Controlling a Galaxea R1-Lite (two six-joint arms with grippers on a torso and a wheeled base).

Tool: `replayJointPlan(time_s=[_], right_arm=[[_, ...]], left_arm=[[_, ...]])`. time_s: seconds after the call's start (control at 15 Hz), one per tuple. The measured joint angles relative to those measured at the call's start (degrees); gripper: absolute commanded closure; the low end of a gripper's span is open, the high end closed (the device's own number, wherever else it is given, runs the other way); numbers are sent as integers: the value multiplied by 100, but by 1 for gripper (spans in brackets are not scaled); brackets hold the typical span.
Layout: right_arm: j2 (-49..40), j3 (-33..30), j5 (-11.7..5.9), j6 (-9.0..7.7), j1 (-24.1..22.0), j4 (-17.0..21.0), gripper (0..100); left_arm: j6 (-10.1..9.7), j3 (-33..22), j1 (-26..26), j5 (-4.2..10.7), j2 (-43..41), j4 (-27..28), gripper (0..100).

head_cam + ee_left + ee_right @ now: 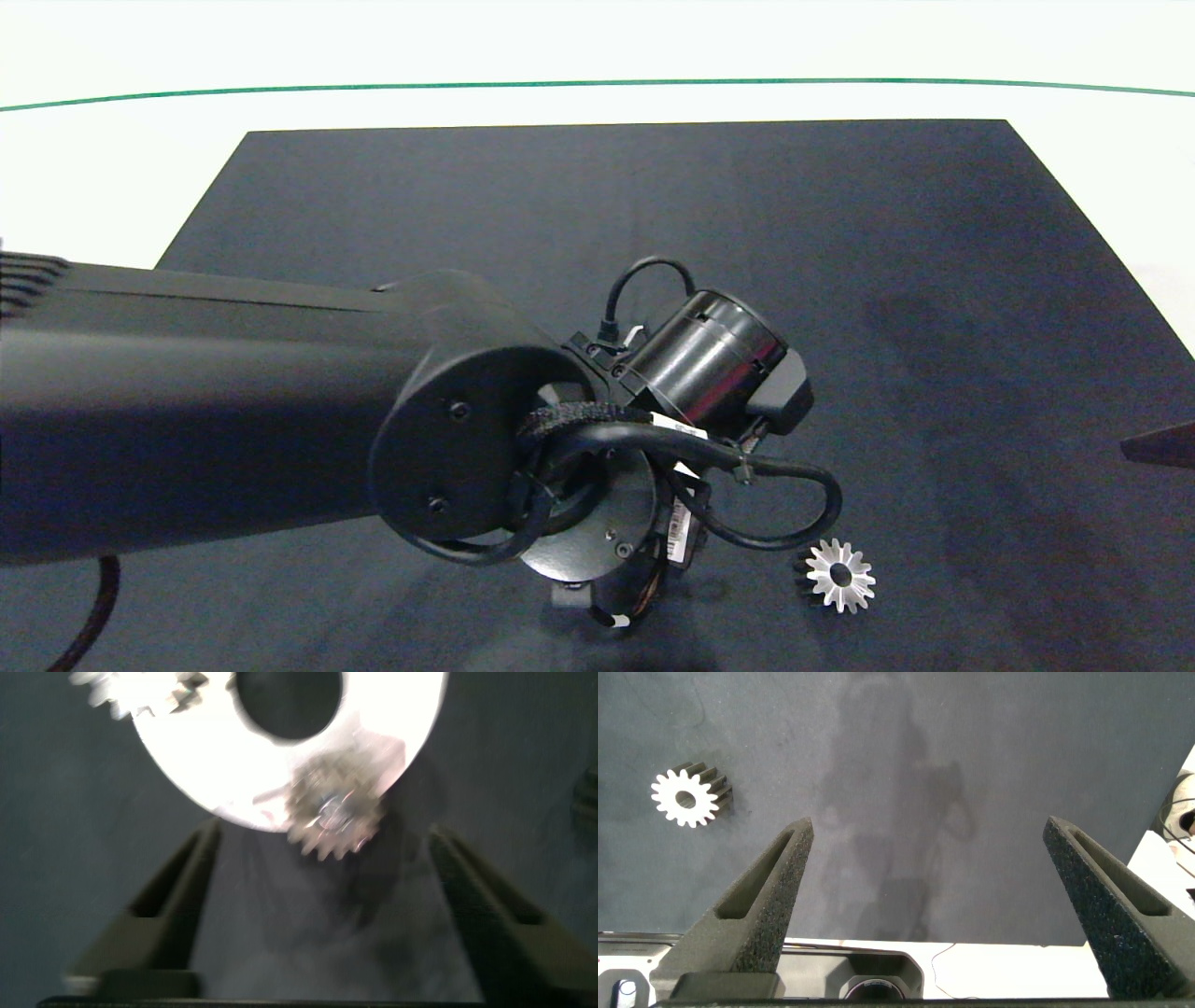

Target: Remove an incorrectly installed larger gear and replace it with the correct smaller gear

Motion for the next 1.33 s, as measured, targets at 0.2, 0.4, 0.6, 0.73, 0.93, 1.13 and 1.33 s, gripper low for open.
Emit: replayJointPlan(time_s=[0.2,0.4,0.6,0.73,0.93,1.13,1.33], right_arm=[[20,6,27,28,2,-85,0],[37,11,46,48,-7,-194,0],[100,23,83,55,-9,-205,0],[174,52,123,52,6,-210,0],[232,256,124,55,149,-367,0],[256,562,110,48,207,-731,0],[297,670,94,46,194,-817,0]], left_arm=[[-450,4,183,2,-484,964,0],[-819,48,712,4,-1262,1677,0],[-940,235,1293,6,-2092,1882,0],[-1189,329,1499,6,-2505,2022,0],[-1392,417,1960,6,-2753,2144,0],[-1048,623,2498,-5,-2775,1819,0],[-970,855,2537,-90,-2776,1646,0]])
